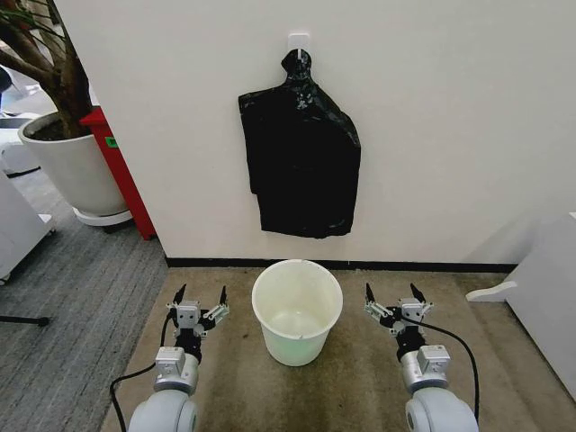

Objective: Place the garbage bag over the trash bin.

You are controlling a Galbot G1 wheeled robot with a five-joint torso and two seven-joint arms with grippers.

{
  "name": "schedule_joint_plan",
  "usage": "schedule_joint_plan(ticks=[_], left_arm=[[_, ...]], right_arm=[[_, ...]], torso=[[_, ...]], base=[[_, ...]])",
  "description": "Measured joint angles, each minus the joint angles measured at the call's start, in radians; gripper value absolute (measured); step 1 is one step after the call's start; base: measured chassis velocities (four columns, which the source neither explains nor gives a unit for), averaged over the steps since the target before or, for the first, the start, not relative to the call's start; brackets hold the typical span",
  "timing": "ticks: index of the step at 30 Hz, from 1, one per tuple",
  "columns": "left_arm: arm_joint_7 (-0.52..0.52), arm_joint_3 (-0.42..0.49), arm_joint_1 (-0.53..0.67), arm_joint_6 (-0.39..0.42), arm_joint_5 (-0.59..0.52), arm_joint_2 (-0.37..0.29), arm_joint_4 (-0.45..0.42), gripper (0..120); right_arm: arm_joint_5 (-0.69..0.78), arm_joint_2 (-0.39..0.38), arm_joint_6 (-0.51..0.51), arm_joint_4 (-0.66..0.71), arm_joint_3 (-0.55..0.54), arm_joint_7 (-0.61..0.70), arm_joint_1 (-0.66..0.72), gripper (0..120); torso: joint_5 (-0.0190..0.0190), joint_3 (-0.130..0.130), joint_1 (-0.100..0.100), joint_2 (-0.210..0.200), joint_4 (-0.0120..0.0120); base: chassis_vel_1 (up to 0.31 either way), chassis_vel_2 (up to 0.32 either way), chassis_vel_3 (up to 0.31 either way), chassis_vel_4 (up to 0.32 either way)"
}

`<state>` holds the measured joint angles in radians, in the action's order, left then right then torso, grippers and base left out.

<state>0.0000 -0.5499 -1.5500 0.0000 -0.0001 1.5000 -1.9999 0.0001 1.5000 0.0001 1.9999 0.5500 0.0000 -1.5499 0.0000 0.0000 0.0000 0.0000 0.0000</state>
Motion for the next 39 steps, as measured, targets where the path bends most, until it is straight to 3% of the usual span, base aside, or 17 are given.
schedule_joint_plan(ticks=[15,21,27,28,32,34,39], left_arm=[[-0.01,0.007,0.009,0.0,-0.012,-0.012,0.0,99],[-0.135,0.082,0.111,0.013,-0.148,-0.144,0.009,79],[-0.308,0.187,0.252,0.031,-0.337,-0.328,0.022,95],[-0.308,0.187,0.252,0.031,-0.337,-0.328,0.022,95],[-0.42,0.253,0.343,0.038,-0.454,-0.447,0.028,100],[-0.431,0.266,0.333,-0.009,-0.444,-0.488,-0.013,100],[-0.428,0.265,0.309,-0.107,-0.397,-0.51,-0.037,98]], right_arm=[[0.003,-0.005,0.006,-0.003,-0.006,0.001,0.012,100],[0.061,-0.062,0.096,-0.074,-0.081,0.024,0.159,100],[0.135,-0.134,0.21,-0.16,-0.173,0.054,0.344,100],[0.135,-0.134,0.21,-0.16,-0.173,0.054,0.344,100],[0.141,-0.139,0.218,-0.168,-0.181,0.057,0.356,100],[0.141,-0.139,0.218,-0.168,-0.181,0.057,0.355,100],[0.163,-0.15,0.212,-0.164,-0.191,0.064,0.37,100]], torso=[[-0.0002,0.0,0.0,0.0,-0.0001],[-0.0001,0.0,0.0,0.0,0.0],[-0.0003,0.0,0.0,0.0,0.0005],[-0.0003,0.0,0.0,0.0,0.0005],[-0.0002,0.0,0.0,0.0,-0.0007],[-0.0004,0.0,0.0,0.0,-0.0005],[-0.0002,0.0,0.0,0.0,-0.0001]], base=[[0.0,0.0,0.0,0.0],[0.0,0.0,0.0,0.0],[0.0,0.0,0.0,0.0],[0.0,0.0,0.0,0.0],[0.0,0.0,0.0,0.0],[0.0,0.0,0.0,0.0],[0.0,0.0,0.0,0.0]])
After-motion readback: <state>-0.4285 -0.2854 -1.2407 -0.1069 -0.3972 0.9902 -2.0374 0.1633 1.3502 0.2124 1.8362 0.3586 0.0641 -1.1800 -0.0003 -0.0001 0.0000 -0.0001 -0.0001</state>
